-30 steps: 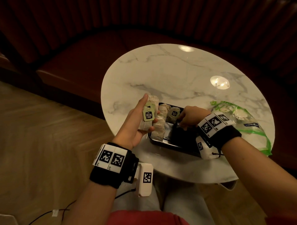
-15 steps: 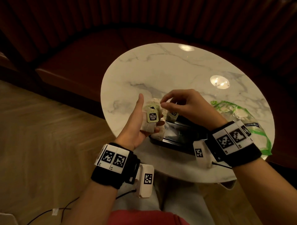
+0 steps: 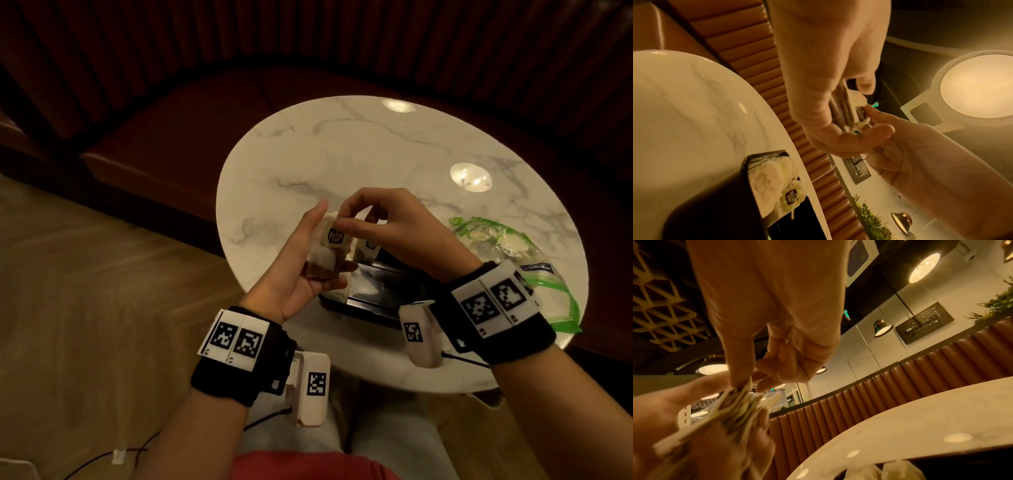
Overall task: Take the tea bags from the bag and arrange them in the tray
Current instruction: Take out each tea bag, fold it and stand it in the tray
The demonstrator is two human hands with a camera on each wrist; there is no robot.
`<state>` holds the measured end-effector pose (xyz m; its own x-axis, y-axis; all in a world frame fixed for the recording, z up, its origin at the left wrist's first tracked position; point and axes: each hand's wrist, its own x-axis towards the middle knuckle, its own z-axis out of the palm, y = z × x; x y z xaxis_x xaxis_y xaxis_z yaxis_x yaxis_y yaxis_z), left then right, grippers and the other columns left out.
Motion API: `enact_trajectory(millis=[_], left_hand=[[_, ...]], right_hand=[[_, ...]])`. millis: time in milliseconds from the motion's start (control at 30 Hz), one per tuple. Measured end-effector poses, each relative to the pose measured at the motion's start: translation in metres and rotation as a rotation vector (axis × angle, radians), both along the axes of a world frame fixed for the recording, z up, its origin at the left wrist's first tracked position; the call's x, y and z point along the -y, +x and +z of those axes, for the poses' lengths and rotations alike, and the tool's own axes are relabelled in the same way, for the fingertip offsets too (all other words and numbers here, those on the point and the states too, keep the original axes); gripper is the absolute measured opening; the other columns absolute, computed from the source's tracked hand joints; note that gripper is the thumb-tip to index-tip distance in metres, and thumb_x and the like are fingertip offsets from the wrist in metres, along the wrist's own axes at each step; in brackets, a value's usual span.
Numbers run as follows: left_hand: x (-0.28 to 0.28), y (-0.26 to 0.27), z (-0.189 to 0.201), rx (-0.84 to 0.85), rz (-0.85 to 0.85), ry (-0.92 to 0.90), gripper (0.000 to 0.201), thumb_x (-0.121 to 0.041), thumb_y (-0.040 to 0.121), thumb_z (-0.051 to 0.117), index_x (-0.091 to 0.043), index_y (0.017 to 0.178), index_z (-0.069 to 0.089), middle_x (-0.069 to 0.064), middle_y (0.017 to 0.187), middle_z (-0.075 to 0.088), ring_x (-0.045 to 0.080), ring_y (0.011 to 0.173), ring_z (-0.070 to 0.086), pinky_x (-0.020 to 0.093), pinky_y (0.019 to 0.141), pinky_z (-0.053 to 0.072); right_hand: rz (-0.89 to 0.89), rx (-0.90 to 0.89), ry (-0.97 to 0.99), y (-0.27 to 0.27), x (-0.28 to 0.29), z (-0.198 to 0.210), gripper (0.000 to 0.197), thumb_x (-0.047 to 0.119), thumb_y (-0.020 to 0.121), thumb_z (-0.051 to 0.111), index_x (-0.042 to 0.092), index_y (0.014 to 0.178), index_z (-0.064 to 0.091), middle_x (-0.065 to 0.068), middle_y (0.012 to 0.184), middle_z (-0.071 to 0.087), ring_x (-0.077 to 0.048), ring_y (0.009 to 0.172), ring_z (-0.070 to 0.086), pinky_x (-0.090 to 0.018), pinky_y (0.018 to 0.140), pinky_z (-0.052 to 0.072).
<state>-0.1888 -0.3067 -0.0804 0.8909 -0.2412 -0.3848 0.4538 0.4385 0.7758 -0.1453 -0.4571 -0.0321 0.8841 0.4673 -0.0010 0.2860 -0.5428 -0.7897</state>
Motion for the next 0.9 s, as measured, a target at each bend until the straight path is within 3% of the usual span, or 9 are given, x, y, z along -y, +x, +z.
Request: enact_trajectory(millis=[67, 133, 200, 300, 367, 533, 667, 767, 900], left_hand=[[-0.003, -0.001, -0.001, -0.003, -0.01, 0.01, 0.049, -0.059, 0.09, 0.047, -0.017, 0.104, 0.068, 0.004, 0.077, 0.068, 0.017, 0.07, 0.062, 0.027, 0.058, 0.045], [-0.005, -0.002, -0.003, 0.011, -0.014, 0.01, 0.044, -0.054, 0.085, 0.057, -0.018, 0.109, 0.067, 0.004, 0.082, 0.065, 0.015, 0.07, 0.06, 0.028, 0.059, 0.043], [-0.005, -0.002, -0.005, 0.035, -0.006, -0.006, 0.035, -0.041, 0.079, 0.069, -0.018, 0.105, 0.067, 0.002, 0.082, 0.062, 0.011, 0.068, 0.059, 0.023, 0.055, 0.044], [-0.004, -0.002, -0.007, 0.065, 0.015, -0.023, 0.018, -0.016, 0.076, 0.072, -0.014, 0.091, 0.062, 0.0, 0.074, 0.056, 0.008, 0.062, 0.057, 0.019, 0.047, 0.043], [-0.003, -0.001, -0.006, 0.096, 0.024, 0.006, 0.007, -0.01, 0.083, 0.066, -0.014, 0.086, 0.062, -0.001, 0.07, 0.057, 0.009, 0.062, 0.055, 0.018, 0.045, 0.041], [-0.001, -0.001, -0.01, 0.141, 0.04, 0.081, 0.012, -0.008, 0.089, 0.064, -0.008, 0.101, 0.065, 0.004, 0.073, 0.06, 0.011, 0.066, 0.055, 0.018, 0.045, 0.043], [0.003, -0.002, -0.013, 0.122, 0.079, 0.066, 0.018, -0.015, 0.084, 0.068, -0.012, 0.101, 0.066, 0.005, 0.075, 0.06, 0.013, 0.068, 0.054, 0.018, 0.046, 0.043], [0.004, -0.001, -0.011, 0.093, 0.153, 0.027, 0.018, -0.012, 0.087, 0.066, -0.011, 0.105, 0.064, 0.002, 0.078, 0.063, 0.008, 0.066, 0.059, 0.018, 0.047, 0.045], [0.001, 0.001, -0.007, 0.11, 0.193, 0.024, 0.014, -0.011, 0.089, 0.065, -0.012, 0.102, 0.064, -0.003, 0.07, 0.065, 0.005, 0.063, 0.06, 0.015, 0.047, 0.045]], right_hand=[[0.009, -0.025, -0.006, 0.003, 0.005, 0.008, 0.01, 0.023, 0.09, 0.067, 0.014, 0.095, 0.069, 0.018, 0.076, 0.067, 0.0, 0.058, 0.056, -0.013, 0.056, 0.044], [0.02, -0.029, -0.009, 0.006, 0.01, 0.017, 0.01, 0.022, 0.09, 0.067, 0.014, 0.095, 0.068, 0.01, 0.084, 0.069, 0.002, 0.065, 0.061, -0.013, 0.062, 0.048], [0.006, -0.02, 0.001, 0.008, 0.014, 0.025, 0.009, 0.02, 0.09, 0.067, 0.014, 0.095, 0.069, 0.008, 0.084, 0.067, 0.005, 0.058, 0.056, -0.009, 0.055, 0.042], [-0.04, -0.01, 0.022, 0.011, 0.017, 0.03, 0.006, 0.02, 0.088, 0.068, 0.017, 0.093, 0.069, 0.01, 0.079, 0.067, 0.002, 0.051, 0.049, -0.01, 0.05, 0.038], [-0.052, -0.009, 0.034, 0.01, 0.017, 0.029, 0.006, 0.021, 0.088, 0.068, 0.019, 0.094, 0.07, 0.008, 0.082, 0.069, -0.001, 0.053, 0.052, -0.015, 0.053, 0.045], [-0.076, 0.003, 0.081, 0.005, 0.011, 0.018, 0.015, 0.02, 0.088, 0.068, 0.015, 0.101, 0.074, 0.001, 0.089, 0.074, -0.018, 0.075, 0.069, -0.025, 0.07, 0.058], [-0.123, 0.018, 0.091, 0.004, 0.007, 0.015, 0.016, 0.032, 0.086, 0.069, 0.023, 0.099, 0.073, 0.006, 0.093, 0.072, -0.013, 0.072, 0.064, -0.017, 0.061, 0.05], [-0.135, -0.01, 0.105, 0.002, 0.013, 0.014, 0.033, 0.047, 0.082, 0.064, 0.027, 0.108, 0.069, 0.006, 0.101, 0.068, -0.009, 0.081, 0.067, -0.021, 0.07, 0.054], [-0.103, -0.061, 0.195, -0.007, 0.018, 0.006, 0.032, 0.021, 0.081, 0.074, 0.015, 0.111, 0.064, -0.005, 0.099, 0.069, -0.013, 0.087, 0.07, -0.023, 0.078, 0.057]])
